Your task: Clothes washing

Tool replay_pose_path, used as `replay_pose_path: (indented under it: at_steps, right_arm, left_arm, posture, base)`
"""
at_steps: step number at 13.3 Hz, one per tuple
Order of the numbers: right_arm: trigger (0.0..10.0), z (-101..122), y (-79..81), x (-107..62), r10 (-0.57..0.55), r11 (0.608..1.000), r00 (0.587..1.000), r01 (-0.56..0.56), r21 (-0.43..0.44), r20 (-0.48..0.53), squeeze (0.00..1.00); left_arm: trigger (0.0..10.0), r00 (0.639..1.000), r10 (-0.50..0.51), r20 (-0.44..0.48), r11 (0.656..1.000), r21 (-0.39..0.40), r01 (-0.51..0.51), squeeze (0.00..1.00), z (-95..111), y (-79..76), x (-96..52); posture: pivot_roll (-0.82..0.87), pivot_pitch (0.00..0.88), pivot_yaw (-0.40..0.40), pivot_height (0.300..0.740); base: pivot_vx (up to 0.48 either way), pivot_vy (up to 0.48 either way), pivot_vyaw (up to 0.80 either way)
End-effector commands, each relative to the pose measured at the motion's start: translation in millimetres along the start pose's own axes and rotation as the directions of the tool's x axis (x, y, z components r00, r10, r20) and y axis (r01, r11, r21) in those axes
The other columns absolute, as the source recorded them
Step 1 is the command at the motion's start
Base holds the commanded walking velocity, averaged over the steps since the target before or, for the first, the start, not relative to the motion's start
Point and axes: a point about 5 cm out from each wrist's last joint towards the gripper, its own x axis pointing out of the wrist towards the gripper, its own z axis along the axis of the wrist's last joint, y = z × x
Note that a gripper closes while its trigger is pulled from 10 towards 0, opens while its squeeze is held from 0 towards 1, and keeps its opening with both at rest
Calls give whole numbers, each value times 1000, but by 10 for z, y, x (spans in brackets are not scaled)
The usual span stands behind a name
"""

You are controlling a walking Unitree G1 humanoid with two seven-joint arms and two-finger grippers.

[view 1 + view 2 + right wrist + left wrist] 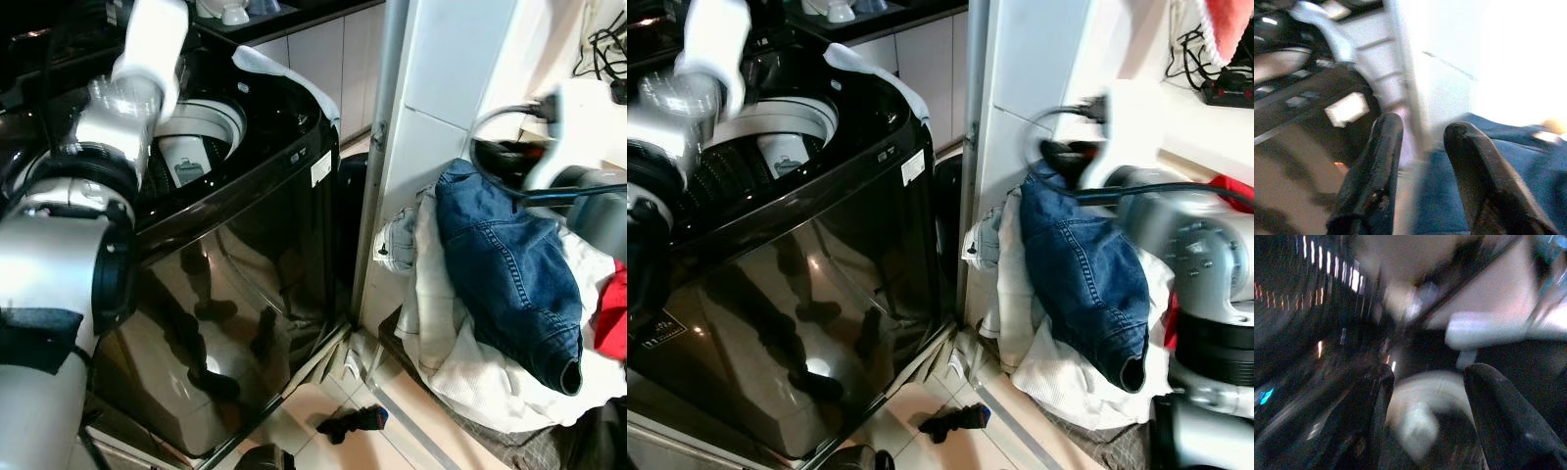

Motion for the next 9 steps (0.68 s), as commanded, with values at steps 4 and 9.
replay_pose_path:
  at_steps: [4, 9]
  right_arm:
    - [10000, -267, -222, -87, -90, 993, 985, 77, -93, -145, 1000]
    - [10000, -349, -366, -169, -133, 987, 972, 113, -111, -192, 1000]
  left_arm:
    - [10000, 781, -584, 221, 796, -30, 604, 0, -137, -739, -220]
    - [10000, 624, -729, 282, 644, -26, 764, 0, -458, -1202, -709]
  posture:
    - [-86, 0, 80, 740]
    - [-93, 0, 82, 740]
  base:
    - [0, 0, 0]
    - [0, 0, 0]
